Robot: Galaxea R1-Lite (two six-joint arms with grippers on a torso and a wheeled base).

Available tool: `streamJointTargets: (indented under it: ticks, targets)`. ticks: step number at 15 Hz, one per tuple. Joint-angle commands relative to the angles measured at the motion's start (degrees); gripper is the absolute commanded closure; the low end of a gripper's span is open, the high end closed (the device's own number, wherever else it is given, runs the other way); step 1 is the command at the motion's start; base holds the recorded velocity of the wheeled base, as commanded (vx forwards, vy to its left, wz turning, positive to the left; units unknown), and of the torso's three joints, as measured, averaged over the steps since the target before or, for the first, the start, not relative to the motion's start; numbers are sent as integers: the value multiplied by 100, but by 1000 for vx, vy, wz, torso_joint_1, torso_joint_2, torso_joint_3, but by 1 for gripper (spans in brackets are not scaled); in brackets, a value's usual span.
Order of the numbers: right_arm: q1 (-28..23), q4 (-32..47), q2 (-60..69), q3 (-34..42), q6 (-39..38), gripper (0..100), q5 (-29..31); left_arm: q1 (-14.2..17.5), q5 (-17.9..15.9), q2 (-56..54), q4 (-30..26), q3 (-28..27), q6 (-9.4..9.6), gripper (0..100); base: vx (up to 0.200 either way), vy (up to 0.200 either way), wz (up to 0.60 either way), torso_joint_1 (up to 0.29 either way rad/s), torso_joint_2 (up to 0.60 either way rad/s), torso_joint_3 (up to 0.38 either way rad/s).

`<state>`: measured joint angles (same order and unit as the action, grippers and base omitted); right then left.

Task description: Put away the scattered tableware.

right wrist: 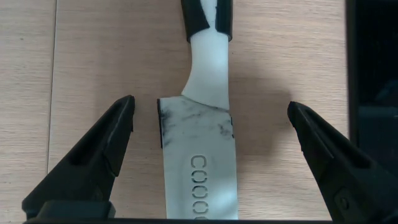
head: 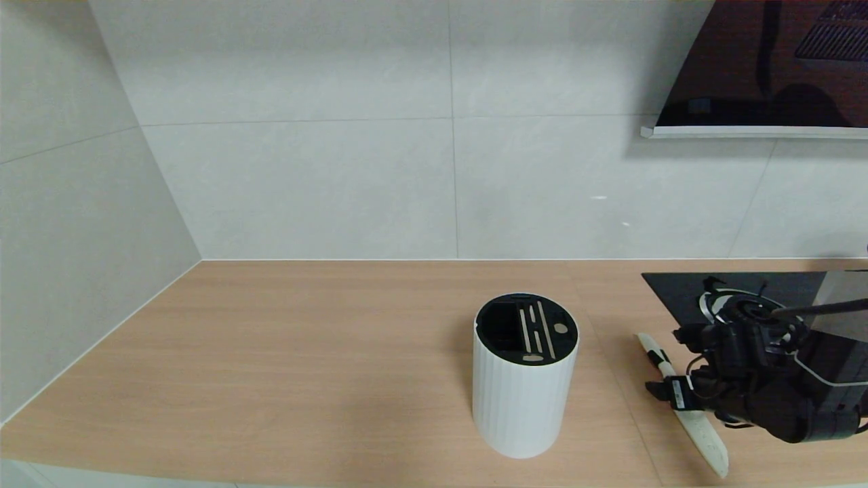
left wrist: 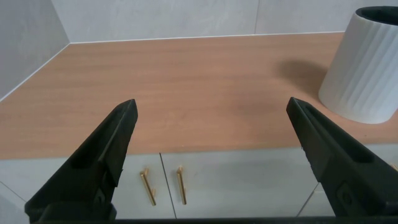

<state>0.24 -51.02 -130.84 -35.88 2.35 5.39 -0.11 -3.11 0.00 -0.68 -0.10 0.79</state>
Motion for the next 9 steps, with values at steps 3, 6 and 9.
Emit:
streamJointTargets:
  ticks: [3, 6, 9]
  targets:
    - [-24, 13, -12, 28, 2, 100, -29, 2, 3, 0, -2, 1, 0, 0, 0, 0, 0, 0, 0, 0]
    - [-33, 13, -3, 54, -16, 100, -38, 2, 3, 0, -2, 1, 0, 0, 0, 0, 0, 0, 0, 0]
    - [-42, 13, 24, 63, -16, 100, -38, 2, 3, 0, -2, 1, 0, 0, 0, 0, 0, 0, 0, 0]
